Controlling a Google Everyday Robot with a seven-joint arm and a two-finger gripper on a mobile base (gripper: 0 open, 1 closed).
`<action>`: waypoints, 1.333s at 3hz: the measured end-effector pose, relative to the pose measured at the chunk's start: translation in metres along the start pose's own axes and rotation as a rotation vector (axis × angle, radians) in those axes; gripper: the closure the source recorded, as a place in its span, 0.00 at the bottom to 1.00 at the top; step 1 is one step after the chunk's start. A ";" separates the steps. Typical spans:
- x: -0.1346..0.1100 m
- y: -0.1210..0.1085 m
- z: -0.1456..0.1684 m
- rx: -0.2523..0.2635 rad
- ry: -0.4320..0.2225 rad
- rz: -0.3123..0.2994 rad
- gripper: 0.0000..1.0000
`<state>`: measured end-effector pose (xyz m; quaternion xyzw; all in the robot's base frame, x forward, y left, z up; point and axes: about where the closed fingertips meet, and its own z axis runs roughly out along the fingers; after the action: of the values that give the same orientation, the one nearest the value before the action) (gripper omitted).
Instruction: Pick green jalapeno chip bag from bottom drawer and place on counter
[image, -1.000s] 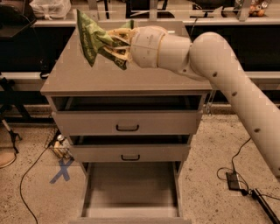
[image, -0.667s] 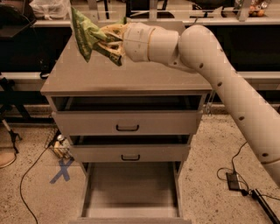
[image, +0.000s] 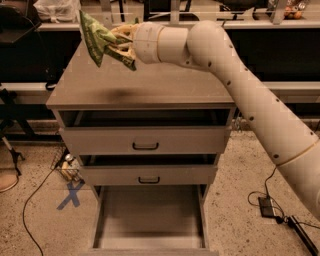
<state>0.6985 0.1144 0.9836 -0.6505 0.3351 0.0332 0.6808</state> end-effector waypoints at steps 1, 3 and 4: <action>0.028 -0.002 0.007 -0.005 0.049 0.029 1.00; 0.073 0.008 0.017 -0.053 0.138 0.086 0.58; 0.085 0.013 0.020 -0.063 0.165 0.105 0.34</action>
Offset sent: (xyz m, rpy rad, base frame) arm 0.0696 -0.0196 -0.0511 -0.0989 0.1354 -0.1127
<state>0.7663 0.1016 0.9290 -0.6536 0.4223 0.0256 0.6276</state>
